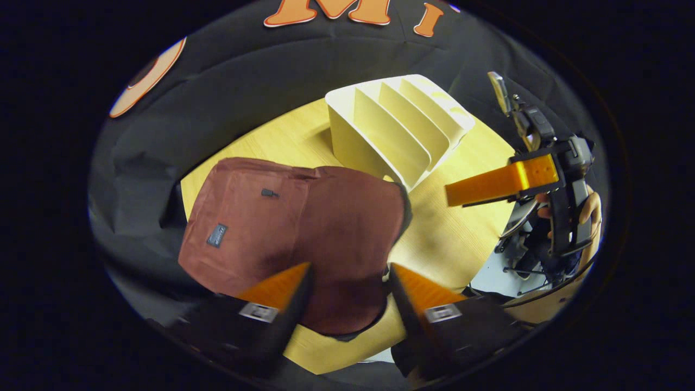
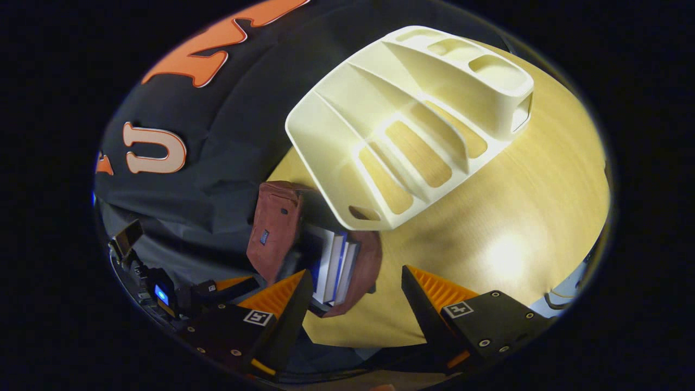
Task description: Open the schoolbag, grab two books from the bookshelf and put them into the schoolbag.
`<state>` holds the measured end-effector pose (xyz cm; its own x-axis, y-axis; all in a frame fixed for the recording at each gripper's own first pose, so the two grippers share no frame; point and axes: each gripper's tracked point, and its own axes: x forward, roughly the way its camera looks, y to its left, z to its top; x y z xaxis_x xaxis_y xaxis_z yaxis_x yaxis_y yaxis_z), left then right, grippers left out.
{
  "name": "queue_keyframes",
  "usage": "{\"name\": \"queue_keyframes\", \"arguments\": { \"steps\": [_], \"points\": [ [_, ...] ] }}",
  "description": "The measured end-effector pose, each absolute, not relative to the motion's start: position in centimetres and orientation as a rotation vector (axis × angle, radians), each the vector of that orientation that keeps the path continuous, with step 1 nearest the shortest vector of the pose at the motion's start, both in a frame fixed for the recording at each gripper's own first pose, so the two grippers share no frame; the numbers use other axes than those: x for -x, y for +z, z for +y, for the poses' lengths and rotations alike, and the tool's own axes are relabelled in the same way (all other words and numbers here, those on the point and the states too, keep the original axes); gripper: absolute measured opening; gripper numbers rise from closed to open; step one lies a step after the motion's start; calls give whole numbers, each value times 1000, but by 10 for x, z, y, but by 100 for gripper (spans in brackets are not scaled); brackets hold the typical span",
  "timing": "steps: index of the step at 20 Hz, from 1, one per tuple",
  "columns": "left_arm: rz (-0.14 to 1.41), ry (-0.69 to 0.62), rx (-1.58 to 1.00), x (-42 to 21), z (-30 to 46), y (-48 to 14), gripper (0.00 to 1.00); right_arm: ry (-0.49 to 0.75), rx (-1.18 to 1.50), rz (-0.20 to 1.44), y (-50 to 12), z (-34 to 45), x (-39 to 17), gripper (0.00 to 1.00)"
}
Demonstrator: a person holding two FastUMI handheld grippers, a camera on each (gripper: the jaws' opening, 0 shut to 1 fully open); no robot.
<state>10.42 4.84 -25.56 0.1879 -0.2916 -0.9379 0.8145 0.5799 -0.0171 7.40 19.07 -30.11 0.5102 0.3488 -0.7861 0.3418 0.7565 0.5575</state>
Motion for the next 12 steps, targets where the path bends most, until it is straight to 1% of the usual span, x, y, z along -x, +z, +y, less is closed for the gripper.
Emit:
{"name": "queue_keyframes", "arguments": {
  "steps": [1, 3, 5, 8, 10, 12],
  "points": [
    [1135, -814, -556, -97, 51, -261, 96, 7, -732, 1074, -301, 175, -70, 98],
    [1134, -758, -503, -83, 36, -263, 99, 17, -700, 1097, -299, 146, -65, 98],
    [1098, -707, -393, -67, 9, -255, 99, 42, -662, 1097, -291, 117, -60, 98],
    [956, -618, -220, -59, -38, -231, 99, 92, -567, 1031, -264, 72, -62, 98],
    [832, -551, -136, -61, -68, -206, 98, 120, -483, 947, -242, 48, -63, 98],
    [701, -479, -92, -66, -77, -183, 98, 137, -425, 834, -208, 29, -69, 98]
  ]
}}
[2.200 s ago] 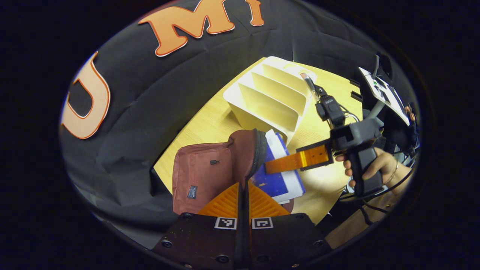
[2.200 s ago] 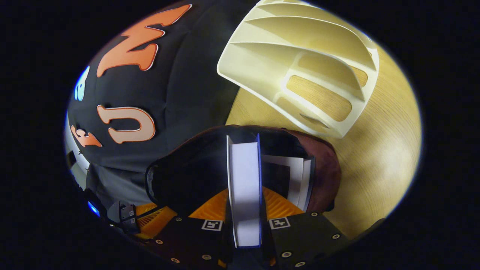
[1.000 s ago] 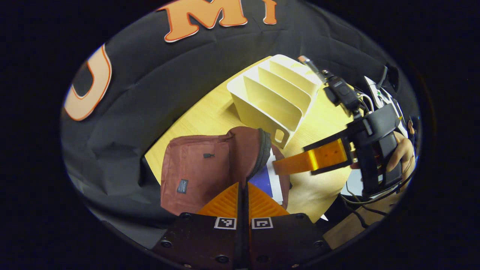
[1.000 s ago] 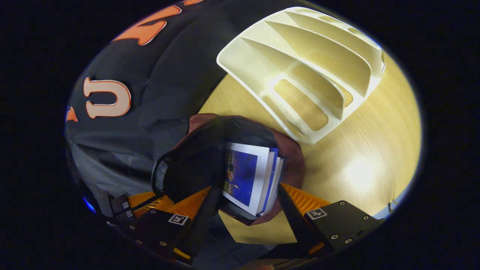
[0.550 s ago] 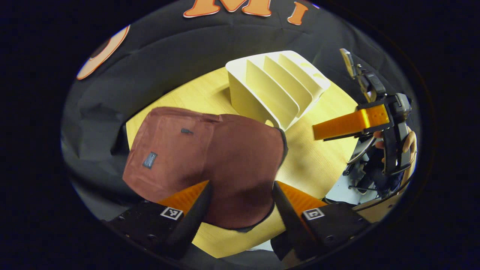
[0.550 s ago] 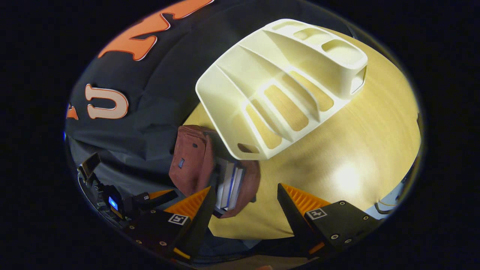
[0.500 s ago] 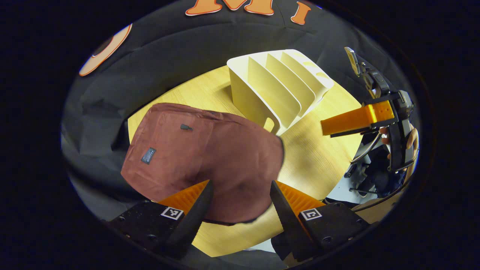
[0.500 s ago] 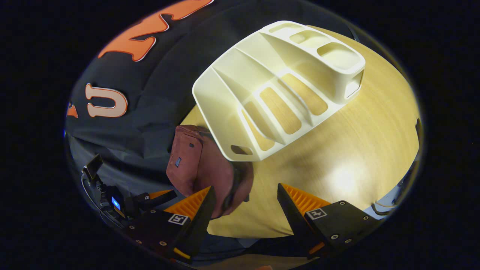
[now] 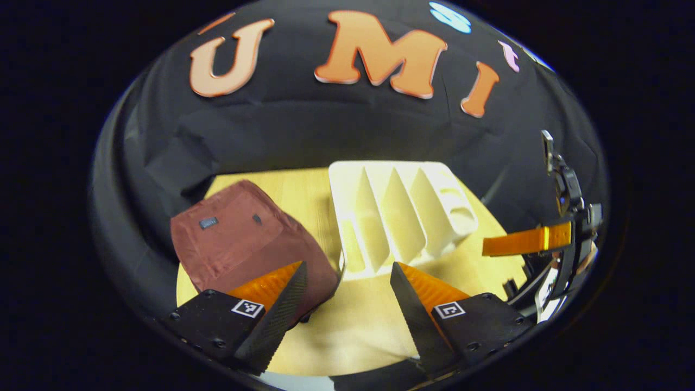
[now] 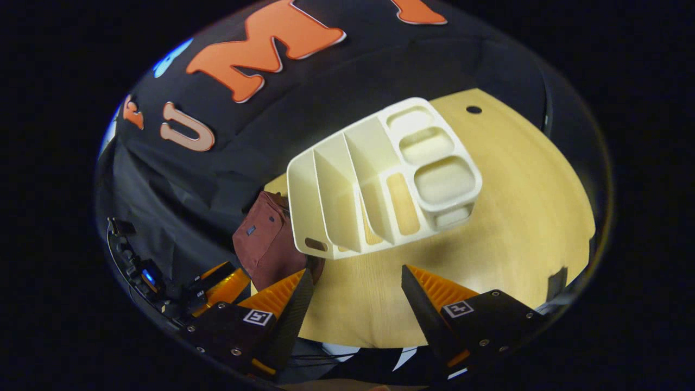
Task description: Open the schoolbag, grab two books from the bookshelf and put them into the schoolbag.
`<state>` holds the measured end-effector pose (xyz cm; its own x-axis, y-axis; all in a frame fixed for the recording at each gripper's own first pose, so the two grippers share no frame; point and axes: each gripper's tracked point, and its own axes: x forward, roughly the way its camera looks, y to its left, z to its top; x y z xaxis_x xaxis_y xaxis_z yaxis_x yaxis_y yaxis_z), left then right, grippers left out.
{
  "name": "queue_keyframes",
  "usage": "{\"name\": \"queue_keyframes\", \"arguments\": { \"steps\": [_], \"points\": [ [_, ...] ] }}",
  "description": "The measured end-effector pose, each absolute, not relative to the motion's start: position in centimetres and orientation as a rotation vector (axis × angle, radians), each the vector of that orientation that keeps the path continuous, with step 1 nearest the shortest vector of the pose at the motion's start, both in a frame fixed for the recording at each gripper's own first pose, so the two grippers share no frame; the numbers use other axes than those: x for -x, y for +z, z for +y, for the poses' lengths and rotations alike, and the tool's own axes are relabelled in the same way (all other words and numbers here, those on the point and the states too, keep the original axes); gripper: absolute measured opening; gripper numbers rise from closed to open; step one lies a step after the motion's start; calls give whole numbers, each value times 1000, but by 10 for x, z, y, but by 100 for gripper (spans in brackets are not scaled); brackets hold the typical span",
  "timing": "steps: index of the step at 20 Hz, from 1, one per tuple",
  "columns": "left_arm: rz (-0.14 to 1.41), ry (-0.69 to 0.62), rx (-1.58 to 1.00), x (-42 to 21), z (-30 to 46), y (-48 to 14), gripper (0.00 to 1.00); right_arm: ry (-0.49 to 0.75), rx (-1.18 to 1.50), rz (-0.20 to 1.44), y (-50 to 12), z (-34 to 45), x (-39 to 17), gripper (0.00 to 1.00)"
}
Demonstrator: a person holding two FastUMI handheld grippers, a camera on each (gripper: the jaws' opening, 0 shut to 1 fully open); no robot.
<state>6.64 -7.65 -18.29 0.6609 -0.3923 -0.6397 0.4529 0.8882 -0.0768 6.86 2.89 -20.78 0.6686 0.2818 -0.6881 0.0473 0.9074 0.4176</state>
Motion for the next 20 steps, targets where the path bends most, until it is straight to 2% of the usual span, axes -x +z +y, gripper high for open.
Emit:
{"name": "queue_keyframes", "arguments": {
  "steps": [6, 9, 14, 20],
  "points": [
    [362, -387, -106, -87, -67, -162, 98, 119, -266, 369, -94, -18, -74, 97],
    [256, -385, -80, -72, -65, -140, 97, 87, -191, 189, -54, -33, -61, 97],
    [163, -368, -62, -64, -69, -110, 97, -26, -68, 78, -54, -56, -61, 97],
    [133, -361, -56, -62, -72, -108, 97, -17, -52, 56, -51, -55, -60, 97]
  ]
}}
